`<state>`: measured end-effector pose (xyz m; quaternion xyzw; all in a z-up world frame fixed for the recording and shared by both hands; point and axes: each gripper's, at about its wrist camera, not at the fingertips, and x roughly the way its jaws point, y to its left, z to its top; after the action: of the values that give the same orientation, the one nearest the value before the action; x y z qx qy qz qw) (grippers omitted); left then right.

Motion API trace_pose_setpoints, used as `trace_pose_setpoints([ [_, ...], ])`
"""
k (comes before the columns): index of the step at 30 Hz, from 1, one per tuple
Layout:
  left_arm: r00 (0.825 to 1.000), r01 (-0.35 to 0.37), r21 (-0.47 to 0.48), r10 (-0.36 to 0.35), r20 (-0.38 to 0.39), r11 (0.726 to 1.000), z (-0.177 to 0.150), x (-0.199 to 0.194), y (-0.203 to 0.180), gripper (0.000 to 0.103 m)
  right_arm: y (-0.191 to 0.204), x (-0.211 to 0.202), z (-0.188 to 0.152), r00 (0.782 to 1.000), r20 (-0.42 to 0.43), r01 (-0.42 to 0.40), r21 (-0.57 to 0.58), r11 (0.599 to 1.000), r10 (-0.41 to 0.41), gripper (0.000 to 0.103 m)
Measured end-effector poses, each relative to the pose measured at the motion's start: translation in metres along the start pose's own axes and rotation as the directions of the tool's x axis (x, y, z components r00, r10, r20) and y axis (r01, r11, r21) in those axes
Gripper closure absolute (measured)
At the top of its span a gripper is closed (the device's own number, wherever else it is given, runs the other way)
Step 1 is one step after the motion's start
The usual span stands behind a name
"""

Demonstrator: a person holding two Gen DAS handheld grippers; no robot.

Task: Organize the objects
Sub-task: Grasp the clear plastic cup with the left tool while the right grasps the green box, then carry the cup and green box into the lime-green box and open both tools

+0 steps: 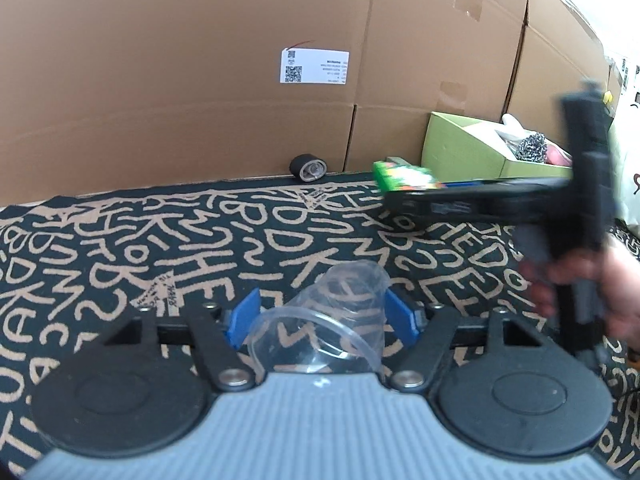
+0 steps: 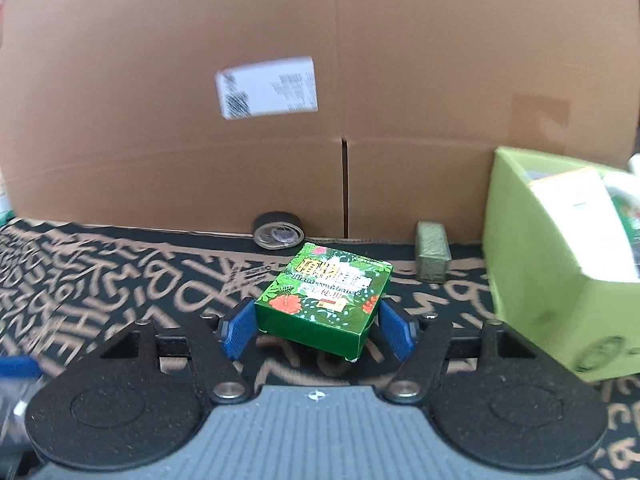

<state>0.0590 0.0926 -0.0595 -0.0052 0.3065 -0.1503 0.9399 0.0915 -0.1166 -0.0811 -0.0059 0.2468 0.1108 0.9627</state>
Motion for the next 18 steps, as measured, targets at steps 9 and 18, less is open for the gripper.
trace_pose_setpoints([
  [9, 1.000, 0.026, 0.000, -0.026, 0.000, 1.000, 0.017, -0.003, -0.030, 0.042, -0.042, -0.090, -0.020, 0.992, 0.123, -0.001, 0.080, 0.997, -0.009, 0.032],
  [18, 0.987, 0.149, -0.002, -0.149, 0.065, 0.989, 0.079, 0.012, -0.087, 0.042, -0.100, -0.149, -0.029, 0.967, 0.208, 0.114, 0.170, 0.979, -0.149, 0.032],
])
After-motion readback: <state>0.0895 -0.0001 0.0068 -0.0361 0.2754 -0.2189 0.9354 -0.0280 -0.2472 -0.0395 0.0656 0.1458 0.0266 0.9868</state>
